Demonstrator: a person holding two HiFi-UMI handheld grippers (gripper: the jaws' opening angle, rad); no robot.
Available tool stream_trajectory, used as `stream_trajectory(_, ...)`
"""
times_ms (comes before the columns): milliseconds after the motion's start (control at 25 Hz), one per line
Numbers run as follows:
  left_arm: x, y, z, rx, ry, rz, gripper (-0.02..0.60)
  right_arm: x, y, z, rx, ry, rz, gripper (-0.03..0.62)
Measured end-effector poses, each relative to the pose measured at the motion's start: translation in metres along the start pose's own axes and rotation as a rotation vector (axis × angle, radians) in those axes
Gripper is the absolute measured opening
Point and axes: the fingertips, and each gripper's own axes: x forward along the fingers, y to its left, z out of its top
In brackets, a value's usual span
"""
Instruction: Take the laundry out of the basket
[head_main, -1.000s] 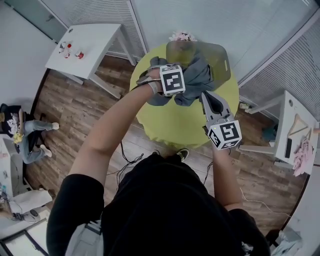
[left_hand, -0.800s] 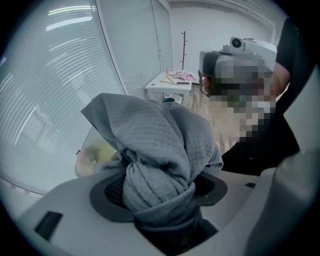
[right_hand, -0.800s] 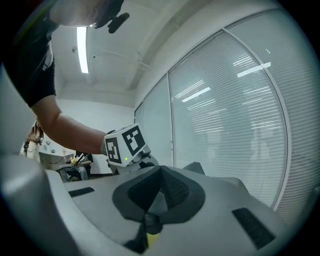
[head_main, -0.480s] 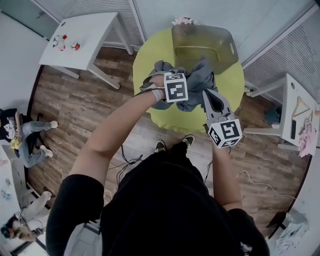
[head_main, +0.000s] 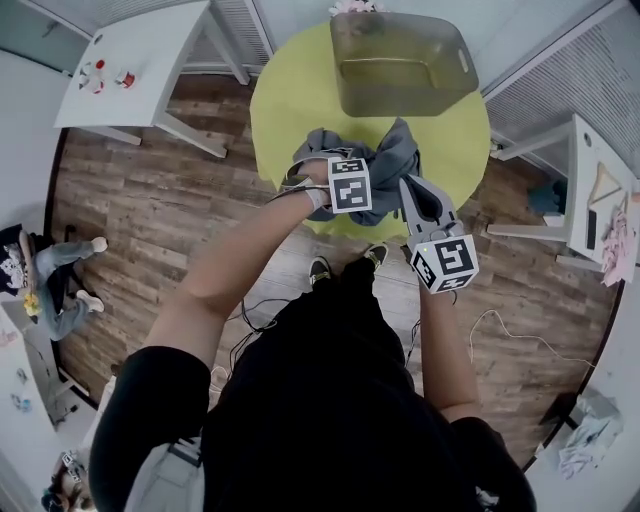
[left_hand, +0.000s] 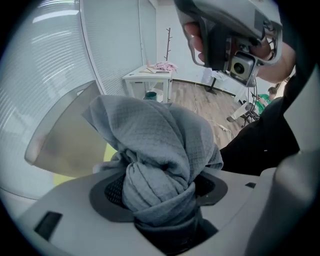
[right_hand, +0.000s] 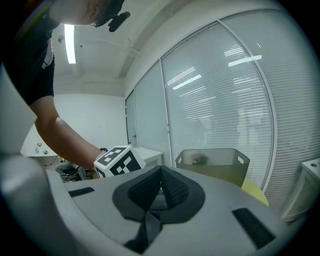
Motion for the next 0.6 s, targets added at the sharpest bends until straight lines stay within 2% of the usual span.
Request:
stream_trajectory(280,0.058,-0.003,-0.010,-0.044,-0.011,-0.051,0.327,0.007,-0.013,-0.036,0.038,0.047,-0.004,0.023)
stream_trajectory(600,0.102,-0.002,-0.024,-0.058,0.032,-0.083,0.327,0.017,-0.034,-0.069,0.083,0.087,-0.004,0.023)
